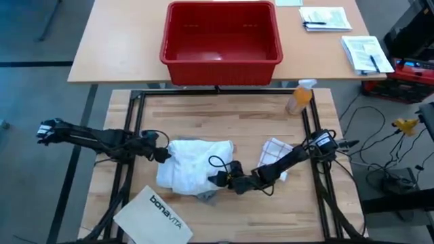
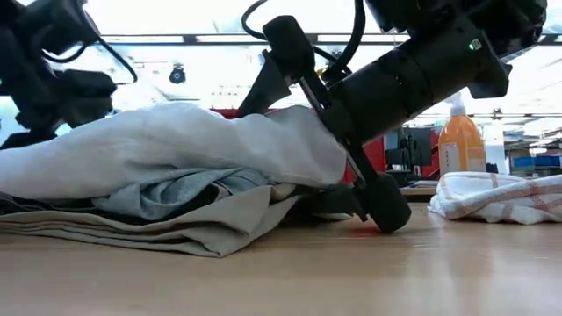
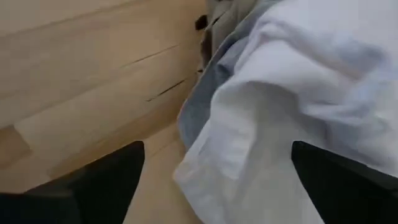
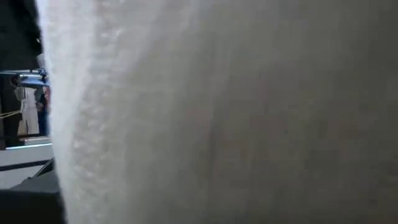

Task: Fold laundry
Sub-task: Put the stack of clothes into the red bin

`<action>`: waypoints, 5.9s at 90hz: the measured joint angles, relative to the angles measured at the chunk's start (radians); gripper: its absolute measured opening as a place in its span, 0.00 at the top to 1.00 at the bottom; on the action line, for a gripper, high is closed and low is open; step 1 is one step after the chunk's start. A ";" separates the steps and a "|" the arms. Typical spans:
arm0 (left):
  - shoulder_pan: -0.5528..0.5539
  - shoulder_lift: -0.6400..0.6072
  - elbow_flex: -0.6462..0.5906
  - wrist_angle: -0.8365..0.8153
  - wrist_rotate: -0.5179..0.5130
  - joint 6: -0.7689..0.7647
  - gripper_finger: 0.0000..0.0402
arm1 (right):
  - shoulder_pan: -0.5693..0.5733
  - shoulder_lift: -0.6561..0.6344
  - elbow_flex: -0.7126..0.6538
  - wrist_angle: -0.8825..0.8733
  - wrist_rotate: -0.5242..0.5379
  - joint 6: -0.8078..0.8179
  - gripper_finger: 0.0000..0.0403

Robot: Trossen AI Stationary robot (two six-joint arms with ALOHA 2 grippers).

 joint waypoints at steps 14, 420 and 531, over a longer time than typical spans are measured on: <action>0.000 0.064 -0.055 0.115 0.038 -0.036 0.01 | 0.000 0.000 0.000 0.002 -0.007 0.000 0.01; 0.827 0.923 1.146 0.595 0.496 0.923 0.91 | -1.061 -0.482 0.445 -0.568 -0.841 -1.118 0.86; 1.040 1.406 1.631 0.504 0.474 0.884 0.91 | -1.322 0.039 0.951 -0.725 -0.994 -1.110 0.86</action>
